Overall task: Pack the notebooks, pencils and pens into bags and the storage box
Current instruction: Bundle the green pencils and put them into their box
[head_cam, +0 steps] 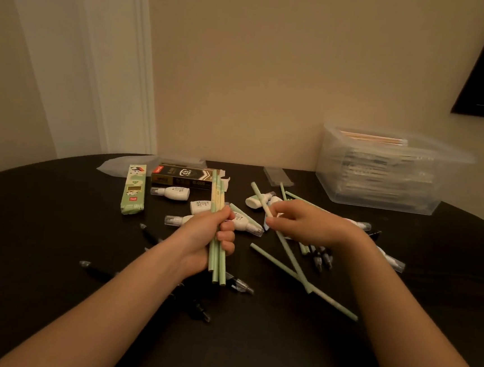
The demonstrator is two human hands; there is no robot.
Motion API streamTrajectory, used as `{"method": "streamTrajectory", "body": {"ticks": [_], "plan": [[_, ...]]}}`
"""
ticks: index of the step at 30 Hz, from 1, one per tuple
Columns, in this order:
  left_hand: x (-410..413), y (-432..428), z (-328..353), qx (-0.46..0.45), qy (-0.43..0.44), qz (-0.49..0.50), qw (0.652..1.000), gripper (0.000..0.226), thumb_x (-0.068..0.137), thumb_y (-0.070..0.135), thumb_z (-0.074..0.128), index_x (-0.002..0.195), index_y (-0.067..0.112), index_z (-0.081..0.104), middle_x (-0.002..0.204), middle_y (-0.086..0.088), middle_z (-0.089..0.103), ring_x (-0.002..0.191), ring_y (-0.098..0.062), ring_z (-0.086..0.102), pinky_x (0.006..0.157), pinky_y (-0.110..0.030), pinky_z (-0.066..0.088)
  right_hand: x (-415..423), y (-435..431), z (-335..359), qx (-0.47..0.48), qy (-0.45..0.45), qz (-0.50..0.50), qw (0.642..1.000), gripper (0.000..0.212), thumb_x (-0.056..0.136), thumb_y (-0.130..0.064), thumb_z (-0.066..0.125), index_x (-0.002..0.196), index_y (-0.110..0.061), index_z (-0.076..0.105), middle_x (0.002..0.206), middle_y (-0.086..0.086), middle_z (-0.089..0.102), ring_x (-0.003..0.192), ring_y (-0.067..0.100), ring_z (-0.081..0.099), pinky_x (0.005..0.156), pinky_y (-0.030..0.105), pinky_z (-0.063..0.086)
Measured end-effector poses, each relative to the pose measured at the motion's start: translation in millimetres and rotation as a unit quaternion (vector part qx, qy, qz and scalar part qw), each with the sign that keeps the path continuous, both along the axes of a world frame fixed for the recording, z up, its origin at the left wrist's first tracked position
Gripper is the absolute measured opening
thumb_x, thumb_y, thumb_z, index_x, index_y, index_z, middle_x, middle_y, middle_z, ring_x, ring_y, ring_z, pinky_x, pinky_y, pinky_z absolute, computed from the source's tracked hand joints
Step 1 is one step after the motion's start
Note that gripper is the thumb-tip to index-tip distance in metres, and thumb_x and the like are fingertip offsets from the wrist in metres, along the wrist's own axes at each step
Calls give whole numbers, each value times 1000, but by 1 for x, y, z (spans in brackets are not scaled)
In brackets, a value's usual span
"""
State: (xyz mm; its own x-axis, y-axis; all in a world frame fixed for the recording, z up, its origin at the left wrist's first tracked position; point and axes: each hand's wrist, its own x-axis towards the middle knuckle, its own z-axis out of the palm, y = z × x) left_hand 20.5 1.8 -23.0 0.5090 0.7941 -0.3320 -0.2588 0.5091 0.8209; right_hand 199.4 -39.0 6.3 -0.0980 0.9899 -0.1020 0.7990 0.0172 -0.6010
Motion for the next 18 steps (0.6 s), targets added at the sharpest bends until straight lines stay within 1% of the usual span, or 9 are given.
{"method": "streamTrajectory", "body": {"ticks": [2,3,6,9,12,14,15,17,18], "plan": [[0,0,1,22,-22,-4,1000,20,99,26,42,85,13,47,51,4,38,38,-4,32,34,-15,30,-2,-6,5,-32,139,35,989,19,98,-29,47,92,-11,53,62,-7,42,50,4,35,48,18,28],[-1,-1,1,33,-32,-8,999,20,99,26,42,85,13,47,52,4,38,38,-4,32,35,-15,30,-1,-7,6,-42,178,55,982,20,97,-29,48,94,-10,52,61,-6,40,50,5,32,48,20,24],[-1,-1,3,63,-46,-21,997,20,99,27,42,85,13,48,53,4,37,39,-4,31,36,-15,31,1,-9,7,-57,225,117,966,20,93,-34,52,91,-14,54,63,-4,39,52,8,29,49,22,22],[-2,-2,5,84,-61,-28,994,21,99,27,42,84,13,48,54,4,36,40,-4,32,38,-15,31,4,-9,6,-62,251,152,954,14,92,-29,50,86,-19,57,63,-3,37,52,9,27,49,23,20],[-3,-4,7,100,-58,-36,993,21,99,26,42,85,13,48,58,2,45,44,-6,42,41,-17,38,8,-9,5,-58,279,163,945,14,94,-26,48,89,-16,57,63,-3,38,51,8,27,47,20,20],[-2,-7,7,94,-49,-31,994,19,99,25,42,88,11,50,64,-2,60,52,-11,59,47,-23,51,6,-9,3,-44,314,142,938,16,95,-26,49,91,-12,56,62,-2,41,49,8,27,46,18,21],[-2,-7,6,80,-52,-33,995,19,99,24,42,89,10,50,70,-6,67,60,-16,67,52,-27,56,3,-7,1,-31,337,115,934,16,94,-25,49,91,-10,55,61,-2,44,48,7,29,45,18,22],[-2,-8,5,57,-50,-63,995,19,100,24,39,93,9,50,87,-15,72,80,-26,72,66,-36,60,-6,-2,-4,1,355,47,934,16,94,-22,50,88,-8,56,59,-2,50,47,7,33,46,17,25],[-2,-9,5,58,-38,-82,994,20,101,25,38,97,8,50,94,-18,72,86,-28,71,69,-38,59,-11,1,-7,16,335,17,942,18,94,-23,51,87,-9,58,59,-2,52,48,8,38,48,19,30]]}}
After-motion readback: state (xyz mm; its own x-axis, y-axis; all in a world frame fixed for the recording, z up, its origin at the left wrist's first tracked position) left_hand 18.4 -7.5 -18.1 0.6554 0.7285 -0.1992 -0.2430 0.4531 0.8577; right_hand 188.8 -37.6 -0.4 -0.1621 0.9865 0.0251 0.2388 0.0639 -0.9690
